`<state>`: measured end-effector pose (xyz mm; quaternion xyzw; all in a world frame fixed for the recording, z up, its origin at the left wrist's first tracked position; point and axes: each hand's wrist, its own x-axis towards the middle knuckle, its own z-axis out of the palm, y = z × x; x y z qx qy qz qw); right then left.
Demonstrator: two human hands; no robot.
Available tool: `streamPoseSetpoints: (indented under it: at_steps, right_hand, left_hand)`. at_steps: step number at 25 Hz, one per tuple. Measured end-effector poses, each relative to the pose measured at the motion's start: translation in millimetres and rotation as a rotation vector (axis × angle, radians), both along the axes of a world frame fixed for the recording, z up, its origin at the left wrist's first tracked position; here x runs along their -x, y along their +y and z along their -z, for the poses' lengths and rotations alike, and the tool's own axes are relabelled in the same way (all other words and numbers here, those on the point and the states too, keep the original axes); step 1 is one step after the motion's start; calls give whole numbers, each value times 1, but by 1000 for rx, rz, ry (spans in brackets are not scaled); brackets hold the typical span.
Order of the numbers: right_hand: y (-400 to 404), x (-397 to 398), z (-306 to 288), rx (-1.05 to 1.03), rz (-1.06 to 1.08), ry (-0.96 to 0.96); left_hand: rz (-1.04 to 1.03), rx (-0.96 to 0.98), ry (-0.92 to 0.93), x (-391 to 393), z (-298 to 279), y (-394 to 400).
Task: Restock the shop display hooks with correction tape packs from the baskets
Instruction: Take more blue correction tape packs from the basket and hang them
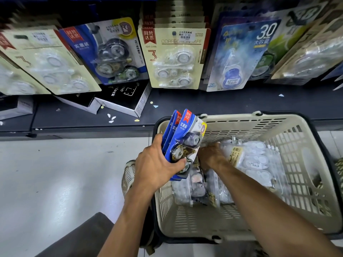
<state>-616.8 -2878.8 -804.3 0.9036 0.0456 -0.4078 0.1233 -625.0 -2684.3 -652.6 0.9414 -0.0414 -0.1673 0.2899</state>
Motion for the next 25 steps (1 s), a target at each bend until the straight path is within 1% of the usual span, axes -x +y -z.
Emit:
streamPoseSetpoints:
  at_steps: [2,4,7,10,12,15,17,19,22,25]
  right_hand:
    - [0,-2,-2,-24,2,28]
    - [-2,-8,-7,-75,41,98]
    - [-2,-17,-22,-169,147,235]
    - [-6,-14,-34,-269,239,285]
    - [-11,-12,-49,-382,321,225]
    - [-34,-16,-83,-521,541,21]
    - [-59,-14,-120,-571,635,-79]
    - [-89,-9,-158,-603,704,-151]
    - [-128,-1,-225,-624,744,-251]
    - [-158,7,-303,-767,794,-289]
  left_hand:
    - [3,-5,-2,0,0,0]
    - [6,-7,-3,0,2,1]
    - [9,-5,-9,-2,4,2]
    - [5,5,-11,-2,5,1]
    - [-2,24,-6,-1,4,1]
    - [-52,119,16,-1,2,3]
    - [-94,213,37,1,-2,3]
    - [-116,265,45,3,-9,3]
    - [-131,314,70,9,-20,-3]
    - [-149,350,77,14,-36,-18]
